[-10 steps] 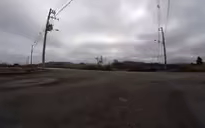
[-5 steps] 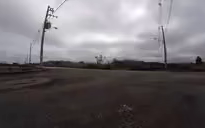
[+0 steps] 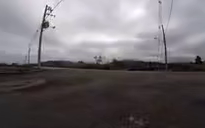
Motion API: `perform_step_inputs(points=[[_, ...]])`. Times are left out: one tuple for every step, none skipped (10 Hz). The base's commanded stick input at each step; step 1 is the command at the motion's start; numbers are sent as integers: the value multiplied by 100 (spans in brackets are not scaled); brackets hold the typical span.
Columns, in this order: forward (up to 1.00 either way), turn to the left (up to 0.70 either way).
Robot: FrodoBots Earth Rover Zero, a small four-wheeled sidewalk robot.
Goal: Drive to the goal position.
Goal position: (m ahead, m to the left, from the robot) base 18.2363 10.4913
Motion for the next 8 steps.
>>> perform_step_inputs(points=[[70, 0], [70, 0], [70, 0], [70, 0], [70, 0], [70, 0], [70, 0], [70, 0]])
